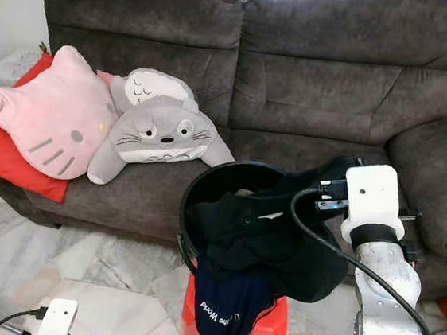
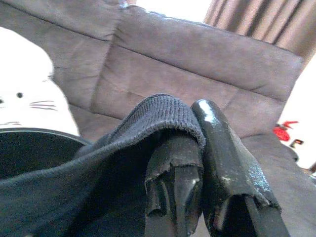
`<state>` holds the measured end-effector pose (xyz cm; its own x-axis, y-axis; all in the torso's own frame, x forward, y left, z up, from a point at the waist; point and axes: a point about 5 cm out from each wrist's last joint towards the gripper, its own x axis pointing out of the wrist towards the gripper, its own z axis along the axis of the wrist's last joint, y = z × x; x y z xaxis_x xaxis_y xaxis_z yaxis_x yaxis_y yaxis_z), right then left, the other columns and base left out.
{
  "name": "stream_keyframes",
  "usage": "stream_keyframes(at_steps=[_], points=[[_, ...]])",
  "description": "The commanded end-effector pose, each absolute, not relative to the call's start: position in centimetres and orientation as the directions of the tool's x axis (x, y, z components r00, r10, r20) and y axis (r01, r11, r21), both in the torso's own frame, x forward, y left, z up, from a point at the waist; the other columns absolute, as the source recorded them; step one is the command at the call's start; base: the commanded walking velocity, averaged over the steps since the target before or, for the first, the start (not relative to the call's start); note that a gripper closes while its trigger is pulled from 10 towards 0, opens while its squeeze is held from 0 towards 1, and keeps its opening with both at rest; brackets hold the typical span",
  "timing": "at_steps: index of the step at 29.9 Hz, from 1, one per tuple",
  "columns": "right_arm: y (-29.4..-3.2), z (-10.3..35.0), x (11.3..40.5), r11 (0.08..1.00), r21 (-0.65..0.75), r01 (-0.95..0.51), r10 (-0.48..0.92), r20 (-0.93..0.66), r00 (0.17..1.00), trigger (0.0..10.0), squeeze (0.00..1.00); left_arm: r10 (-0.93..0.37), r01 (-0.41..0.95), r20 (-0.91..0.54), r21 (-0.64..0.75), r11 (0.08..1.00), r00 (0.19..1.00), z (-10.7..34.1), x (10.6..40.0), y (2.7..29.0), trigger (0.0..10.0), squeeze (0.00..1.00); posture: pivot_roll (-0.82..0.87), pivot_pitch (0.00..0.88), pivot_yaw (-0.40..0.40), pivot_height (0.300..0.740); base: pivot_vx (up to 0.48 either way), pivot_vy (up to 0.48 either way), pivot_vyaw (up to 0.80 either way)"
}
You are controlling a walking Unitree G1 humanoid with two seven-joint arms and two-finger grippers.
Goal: Hang hanger
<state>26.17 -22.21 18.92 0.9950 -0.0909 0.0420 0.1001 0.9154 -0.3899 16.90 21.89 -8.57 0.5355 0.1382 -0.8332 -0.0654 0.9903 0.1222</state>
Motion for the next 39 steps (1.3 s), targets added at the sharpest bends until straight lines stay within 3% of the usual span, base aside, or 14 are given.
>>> stream_keyframes(at_steps=[1,17,23,29,35,39], points=[[-20.5,18.9,26.5,0.931,-0.362,0.048,-0.032,0.051,0.998,10.0,0.0,0.184,-0.094,-0.832,0.159,0.983,0.523,-8.5,16.5,23.3,10.0,0.0,-0.27,0.0,0.039,0.74,0.0,0.0,0.0],[-15.4,17.4,27.6,0.946,-0.285,-0.155,0.167,0.018,0.986,10.0,0.0,0.288,-0.179,-0.821,0.228,0.957,0.494,-8.2,14.8,26.4,10.0,0.0,-0.11,0.0,-0.019,0.74,0.0,0.0,0.0],[-17.3,18.5,27.7,0.957,-0.287,-0.051,0.071,0.057,0.996,10.0,0.0,0.261,-0.169,-0.829,0.203,0.964,0.495,-8.4,15.0,25.6,10.0,0.0,-0.14,0.0,-0.013,0.74,0.0,0.0,0.0],[-18.6,18.4,27.9,0.954,-0.299,0.026,-0.002,0.081,0.997,10.0,0.0,0.222,-0.118,-0.836,0.188,0.975,0.502,-8.5,15.6,24.4,10.0,0.0,-0.2,0.0,0.07,0.74,0.0,0.0,0.0],[-17.8,20.0,28.4,0.957,-0.287,0.029,0.01,0.133,0.991,10.0,0.0,0.206,-0.083,-0.821,0.191,0.978,0.532,-8.1,16.7,24.3,10.0,0.0,-0.24,0.0,0.086,0.74,0.0,0.0,0.0],[-16.9,19.8,28.4,0.951,-0.31,-0.017,0.058,0.124,0.991,10.0,0.0,0.225,-0.138,-0.803,0.178,0.974,0.553,-7.6,17.4,24.7,10.0,0.0,-0.24,0.0,0.039,0.74,0.0,0.0,0.0]])
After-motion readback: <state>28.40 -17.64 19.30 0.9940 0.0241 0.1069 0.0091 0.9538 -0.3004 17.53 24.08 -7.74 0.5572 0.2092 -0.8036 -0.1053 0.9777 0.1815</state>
